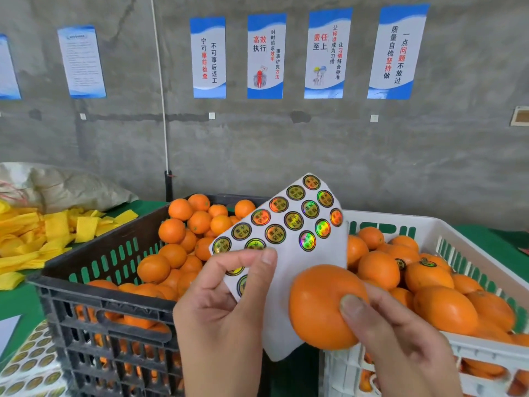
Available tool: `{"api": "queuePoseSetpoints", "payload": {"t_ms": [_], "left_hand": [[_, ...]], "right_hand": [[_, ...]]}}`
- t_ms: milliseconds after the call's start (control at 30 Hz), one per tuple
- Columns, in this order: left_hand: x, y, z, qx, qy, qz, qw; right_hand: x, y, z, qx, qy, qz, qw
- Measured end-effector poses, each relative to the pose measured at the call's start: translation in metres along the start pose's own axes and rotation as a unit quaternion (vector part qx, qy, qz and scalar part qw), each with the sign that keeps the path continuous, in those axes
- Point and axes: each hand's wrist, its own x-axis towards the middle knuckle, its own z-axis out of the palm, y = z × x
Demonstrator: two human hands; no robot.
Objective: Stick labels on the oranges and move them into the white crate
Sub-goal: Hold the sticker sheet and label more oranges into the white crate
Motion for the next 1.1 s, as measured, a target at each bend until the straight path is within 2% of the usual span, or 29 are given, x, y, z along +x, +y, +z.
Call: {"api": "queuePoseSetpoints", "payload": {"t_ms": [133, 333, 667, 800, 967, 1033, 1100], "left_hand": [[-0.004, -0.002, 0.001, 0.022, -0.028, 0.041, 0.999], [0.001, -0.003, -0.004, 0.003, -0.097, -0.023, 0.995], [0.005, -0.001, -0.014, 0.008, -0.197, 0.025, 0.98], [0.004, -0.012, -0.019, 0.0, -0.294, 0.02, 0.956], [-0.001, -0.021, -0.012, 0.153, -0.322, 0.061, 0.932], [-0.002, -0.024, -0.01, 0.17, -0.336, 0.069, 0.924], [-0.006, -0.027, -0.008, 0.169, -0.309, 0.086, 0.932]], "right_hand": [[0.0, -0.001, -0.002, 0.007, 0.0, -0.009, 1.0], [0.009, 0.001, -0.004, 0.134, -0.019, 0.057, 0.989], [0.011, 0.008, -0.009, 0.142, -0.007, 0.04, 0.989], [0.011, 0.013, -0.006, 0.152, 0.039, 0.021, 0.987], [0.012, 0.013, -0.012, 0.085, 0.029, 0.009, 0.996], [0.015, 0.013, -0.02, 0.061, 0.016, -0.003, 0.998], [0.018, 0.016, -0.026, 0.014, 0.034, -0.031, 0.999]]}}
